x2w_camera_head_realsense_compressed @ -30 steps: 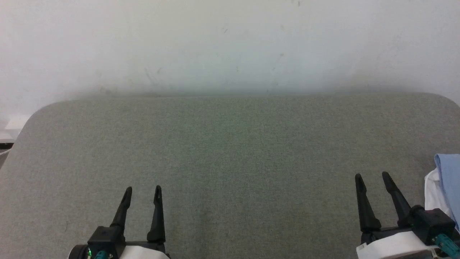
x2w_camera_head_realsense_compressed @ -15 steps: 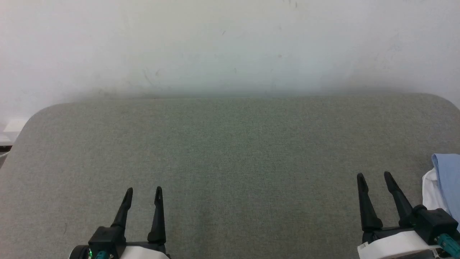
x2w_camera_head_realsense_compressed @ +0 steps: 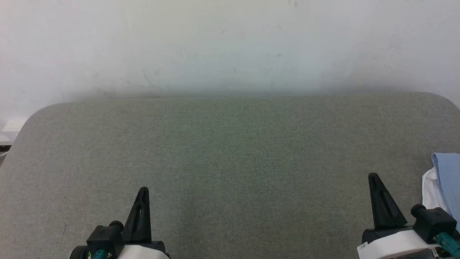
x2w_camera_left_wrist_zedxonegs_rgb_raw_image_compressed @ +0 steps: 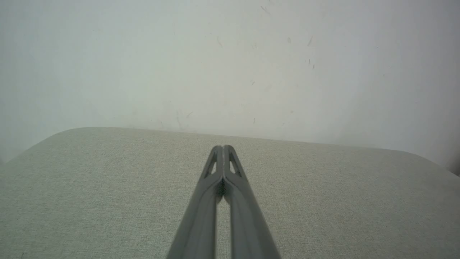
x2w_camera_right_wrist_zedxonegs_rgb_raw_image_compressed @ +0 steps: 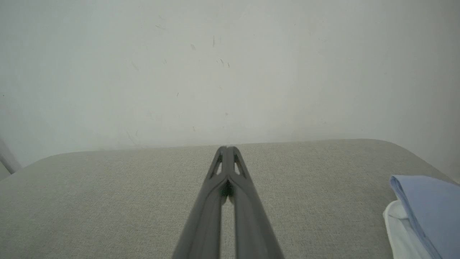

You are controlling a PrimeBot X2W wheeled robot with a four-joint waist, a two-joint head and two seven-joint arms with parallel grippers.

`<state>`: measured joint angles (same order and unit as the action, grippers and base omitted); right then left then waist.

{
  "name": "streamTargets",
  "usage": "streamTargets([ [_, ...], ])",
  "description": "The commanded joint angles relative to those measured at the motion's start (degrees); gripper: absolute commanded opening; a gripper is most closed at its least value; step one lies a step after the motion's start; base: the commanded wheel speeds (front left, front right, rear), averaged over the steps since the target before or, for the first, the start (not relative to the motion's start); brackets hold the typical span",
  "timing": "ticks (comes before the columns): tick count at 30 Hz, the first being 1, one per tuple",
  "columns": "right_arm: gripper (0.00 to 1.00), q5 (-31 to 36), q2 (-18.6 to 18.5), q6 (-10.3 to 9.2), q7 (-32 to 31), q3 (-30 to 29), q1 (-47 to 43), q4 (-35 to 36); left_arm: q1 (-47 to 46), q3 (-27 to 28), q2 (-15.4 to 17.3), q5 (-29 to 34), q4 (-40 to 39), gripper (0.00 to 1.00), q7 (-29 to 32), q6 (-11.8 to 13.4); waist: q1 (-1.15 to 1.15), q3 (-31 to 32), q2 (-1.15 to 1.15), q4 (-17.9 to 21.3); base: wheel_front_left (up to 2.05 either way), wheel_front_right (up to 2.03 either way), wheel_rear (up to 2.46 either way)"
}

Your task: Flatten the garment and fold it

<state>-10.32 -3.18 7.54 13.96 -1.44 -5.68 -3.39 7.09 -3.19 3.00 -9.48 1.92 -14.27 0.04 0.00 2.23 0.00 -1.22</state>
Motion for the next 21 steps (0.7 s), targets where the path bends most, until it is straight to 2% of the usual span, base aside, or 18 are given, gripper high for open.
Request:
streamTargets([
  [1,0.00,0.5,0.0,0.00,-0.4,0.1,0.4,0.2,-0.5,0.2,0.0,0.5,-0.1,0.00,0.3,0.0,0.00,0.0,0.00,0.0,0.00,0.00,0.00],
  [21,0.00,2.1,0.1,-0.01,-2.6,0.3,1.3,0.7,-1.6,0.7,0.0,2.0,-0.4,0.00,2.6,0.0,0.00,-0.4,0.00,0.2,0.00,0.00,0.00],
])
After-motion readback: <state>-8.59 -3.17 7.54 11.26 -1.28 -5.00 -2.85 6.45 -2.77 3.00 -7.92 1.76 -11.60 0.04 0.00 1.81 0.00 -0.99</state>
